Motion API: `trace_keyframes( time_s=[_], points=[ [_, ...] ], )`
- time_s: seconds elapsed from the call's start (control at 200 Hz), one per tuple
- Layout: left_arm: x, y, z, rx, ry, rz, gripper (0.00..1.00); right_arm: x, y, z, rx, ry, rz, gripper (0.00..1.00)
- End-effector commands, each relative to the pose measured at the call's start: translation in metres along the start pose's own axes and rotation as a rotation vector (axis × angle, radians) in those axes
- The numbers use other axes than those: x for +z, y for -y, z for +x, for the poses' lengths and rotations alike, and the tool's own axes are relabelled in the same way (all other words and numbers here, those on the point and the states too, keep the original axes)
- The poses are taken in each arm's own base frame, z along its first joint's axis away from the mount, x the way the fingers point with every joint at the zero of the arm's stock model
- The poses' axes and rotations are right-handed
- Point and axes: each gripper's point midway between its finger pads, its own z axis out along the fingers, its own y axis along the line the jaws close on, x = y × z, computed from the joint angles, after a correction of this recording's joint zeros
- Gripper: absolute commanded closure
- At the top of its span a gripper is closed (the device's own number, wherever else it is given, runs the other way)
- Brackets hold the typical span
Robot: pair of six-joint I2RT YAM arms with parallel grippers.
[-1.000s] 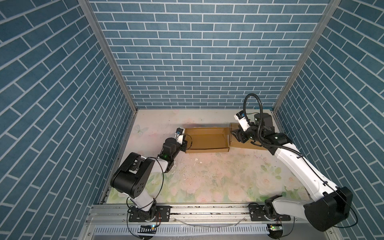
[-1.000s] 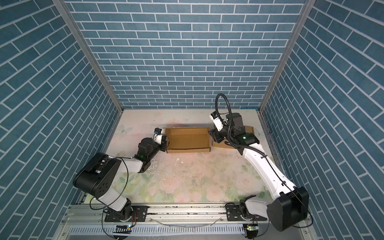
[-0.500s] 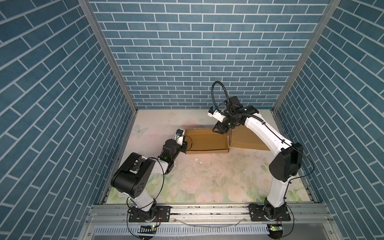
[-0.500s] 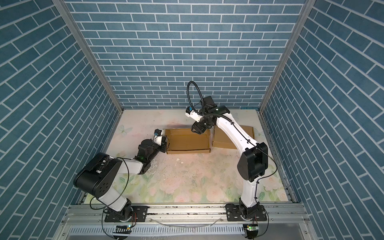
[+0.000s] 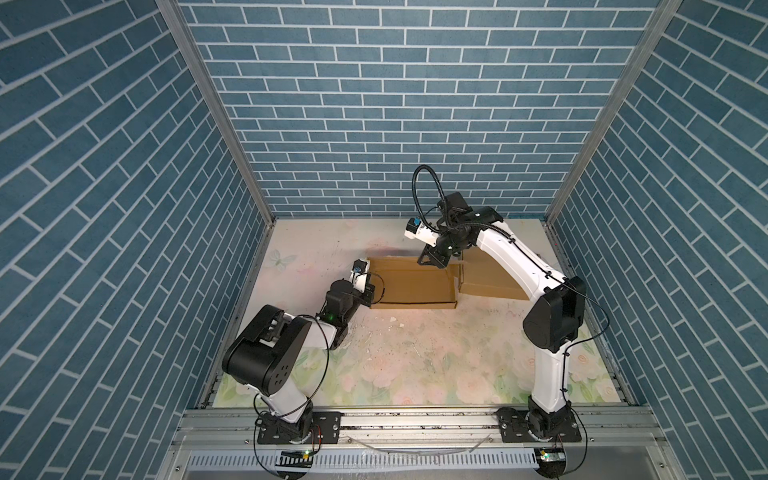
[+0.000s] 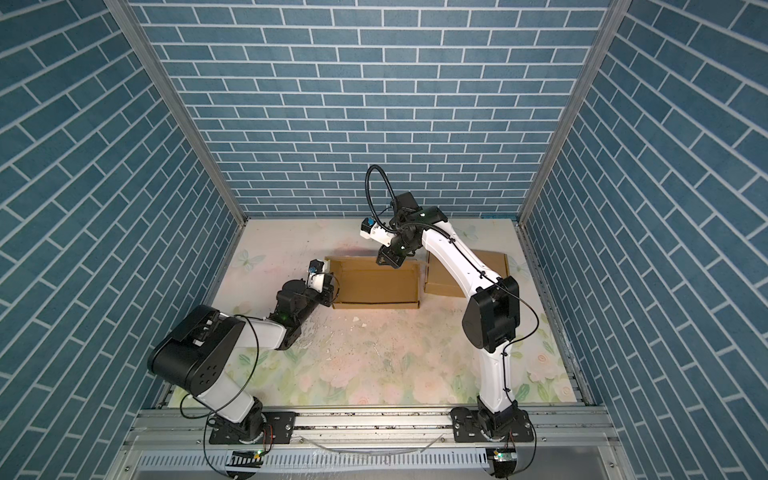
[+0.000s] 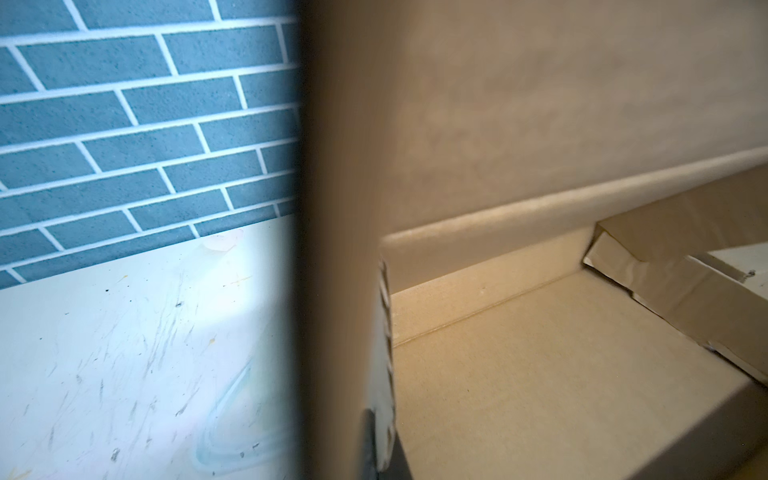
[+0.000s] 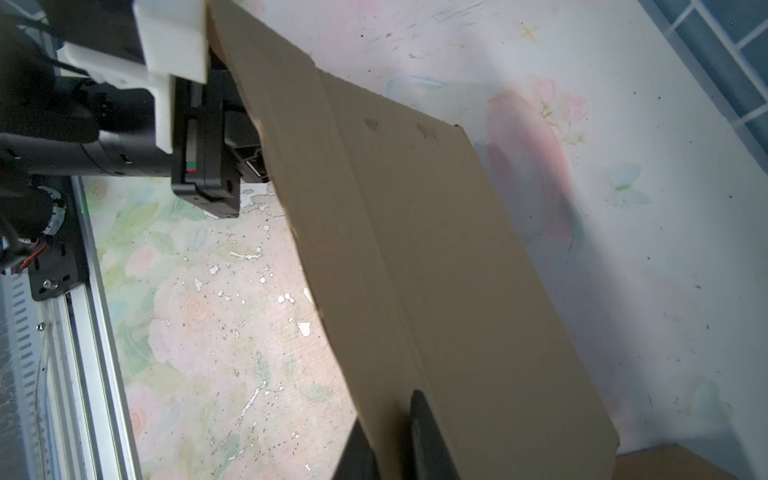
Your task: Fold the paper box
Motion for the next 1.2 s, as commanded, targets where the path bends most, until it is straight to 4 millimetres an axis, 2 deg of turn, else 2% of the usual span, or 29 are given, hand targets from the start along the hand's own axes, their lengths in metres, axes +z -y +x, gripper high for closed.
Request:
trace_keyframes(
  time_s=[0.0,0.25,0.435,0.71,0.84,0.935,0.99,1.085,1.115,1.135,1.145,1.195],
  points=[
    [-0.006,0.004,0.035,0.004,-0.113,0.007,0.97,0.007,-0.012,0.01,0.009,-0.022,-0.06,0.9],
    [-0.014,-0.001,0.022,-0.007,-0.076,-0.031,0.86,0.015,-0.016,0.024,-0.005,-0.017,-0.058,0.92],
    [-0.023,-0.009,0.005,0.012,-0.052,-0.071,0.8,0.021,-0.017,0.031,-0.002,-0.012,-0.058,0.92],
    [-0.069,-0.04,-0.041,0.013,0.012,-0.238,0.8,0.032,-0.019,0.043,0.009,-0.023,-0.07,0.93],
    [-0.086,-0.056,-0.061,0.016,0.007,-0.325,0.76,0.042,-0.022,0.049,0.018,-0.028,-0.084,0.93],
    [-0.087,-0.06,-0.078,0.041,-0.028,-0.338,0.7,0.053,-0.03,0.051,0.007,-0.035,-0.105,0.94],
    [-0.085,-0.061,-0.088,0.046,-0.041,-0.338,0.61,0.062,-0.039,0.051,-0.005,-0.039,-0.131,0.94],
    [-0.081,-0.062,-0.102,0.026,-0.045,-0.339,0.52,0.078,-0.057,0.053,-0.027,-0.059,-0.181,0.94],
    [-0.08,-0.064,-0.106,0.006,-0.047,-0.342,0.51,0.084,-0.062,0.055,-0.035,-0.066,-0.193,0.94],
    [-0.078,-0.065,-0.101,-0.009,-0.065,-0.344,0.51,0.088,-0.063,0.056,-0.037,-0.072,-0.194,0.94],
    [-0.078,-0.066,-0.109,-0.021,-0.052,-0.343,0.51,0.09,-0.064,0.057,-0.04,-0.074,-0.195,0.94],
    [-0.073,-0.067,-0.111,-0.065,-0.073,-0.321,0.5,0.099,-0.066,0.062,-0.043,-0.095,-0.197,0.94]
  ],
)
